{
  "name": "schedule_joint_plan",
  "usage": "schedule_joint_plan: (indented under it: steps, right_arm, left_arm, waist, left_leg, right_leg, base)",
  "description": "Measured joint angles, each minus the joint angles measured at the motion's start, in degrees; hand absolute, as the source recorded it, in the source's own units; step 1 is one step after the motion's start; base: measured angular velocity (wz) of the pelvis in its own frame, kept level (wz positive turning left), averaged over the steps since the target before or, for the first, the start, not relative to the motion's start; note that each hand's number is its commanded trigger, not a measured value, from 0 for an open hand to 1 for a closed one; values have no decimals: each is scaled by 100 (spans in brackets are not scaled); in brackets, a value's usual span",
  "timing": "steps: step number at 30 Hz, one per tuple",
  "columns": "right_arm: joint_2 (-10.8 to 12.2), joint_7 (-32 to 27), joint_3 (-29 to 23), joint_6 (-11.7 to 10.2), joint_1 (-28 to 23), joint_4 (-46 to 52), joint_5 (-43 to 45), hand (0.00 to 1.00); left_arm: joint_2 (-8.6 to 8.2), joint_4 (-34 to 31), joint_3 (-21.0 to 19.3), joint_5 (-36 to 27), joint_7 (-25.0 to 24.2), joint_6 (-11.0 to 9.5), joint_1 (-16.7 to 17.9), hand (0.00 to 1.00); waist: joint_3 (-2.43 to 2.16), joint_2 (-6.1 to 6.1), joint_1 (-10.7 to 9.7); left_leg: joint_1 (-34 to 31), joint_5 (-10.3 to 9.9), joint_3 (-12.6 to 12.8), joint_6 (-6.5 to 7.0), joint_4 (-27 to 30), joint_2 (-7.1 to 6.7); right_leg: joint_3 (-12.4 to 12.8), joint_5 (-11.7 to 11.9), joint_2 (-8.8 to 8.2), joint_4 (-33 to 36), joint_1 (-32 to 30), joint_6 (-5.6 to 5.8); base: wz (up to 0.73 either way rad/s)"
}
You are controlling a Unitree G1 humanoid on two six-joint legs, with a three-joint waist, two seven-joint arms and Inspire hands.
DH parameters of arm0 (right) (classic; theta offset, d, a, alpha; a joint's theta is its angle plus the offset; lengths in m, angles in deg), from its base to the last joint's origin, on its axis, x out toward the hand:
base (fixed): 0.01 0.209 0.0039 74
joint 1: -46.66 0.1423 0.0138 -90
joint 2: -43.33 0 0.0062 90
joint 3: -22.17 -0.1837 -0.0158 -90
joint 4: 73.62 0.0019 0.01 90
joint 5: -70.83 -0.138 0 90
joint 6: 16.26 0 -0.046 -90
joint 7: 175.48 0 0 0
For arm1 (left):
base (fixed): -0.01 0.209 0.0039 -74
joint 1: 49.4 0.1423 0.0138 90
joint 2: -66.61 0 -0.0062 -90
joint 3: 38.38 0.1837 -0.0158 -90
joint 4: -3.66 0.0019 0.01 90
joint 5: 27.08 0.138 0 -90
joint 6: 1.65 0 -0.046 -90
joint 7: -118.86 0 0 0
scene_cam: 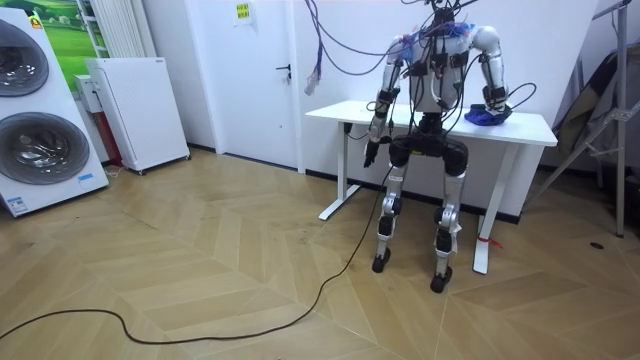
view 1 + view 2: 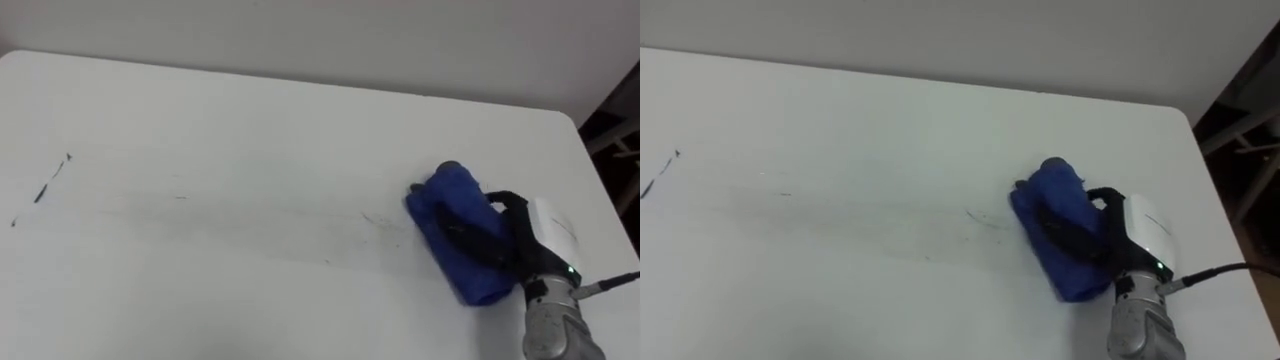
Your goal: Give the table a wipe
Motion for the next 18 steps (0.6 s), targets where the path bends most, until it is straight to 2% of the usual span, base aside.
schedule_joint_plan:
  steps: [2, 7, 8, 11, 14, 18]
  right_arm:
    - [-70, -1, -38, -11, 0, 5, -4, 0]
    - [-313, -121, -357, -24, 2, 206, -17, 0]
    - [-368, -222, -504, -115, 2, 227, -71, 0]
    - [-405, -337, -856, -170, -4, 224, -205, 0]
    - [-405, -484, -1179, -183, -30, 176, -252, 0]
    - [-409, -794, -1585, -183, -89, 25, -780, 0]
  left_arm:
    - [53, -14, 0, -4, -11, 1, 55, 0]
    - [96, -11, -1, -5, -16, -2, 117, 0]
    - [109, -1, -9, -7, -16, -12, 132, 0]
    - [171, 2, -37, 3, -16, -40, 218, 0]
    - [183, 1, -205, -4, -14, -42, 275, 0]
    - [186, -2, -242, -6, -14, -36, 317, 0]
  waist:
    - [-18, -29, -46]
    - [-19, -30, -33]
    - [-18, -39, -36]
    - [-1, -87, -77]
    - [36, -156, -184]
    - [21, -183, -317]
  left_leg:
    - [4, 0, 5, 0, -12, 0]
    - [80, 1, 16, 1, -19, 0]
    - [94, 1, 15, 1, -21, 0]
    - [168, 1, 14, 1, -31, 3]
    - [139, -1, 0, -1, -31, 3]
    - [119, -2, 14, -3, -31, 5]
  right_leg:
    - [-2, 0, 1, -52, 28, 0]
    - [-2, 0, 2, -60, 99, 0]
    - [-2, 0, 1, -59, 111, 0]
    - [-6, -3, 2, -71, 194, 5]
    - [-7, -3, 3, -74, 198, 5]
    - [-5, -3, 7, -76, 175, 4]
  base:
    - [0]
    - [0]
    - [0]
    - [2]
    - [3]
    - [-1]
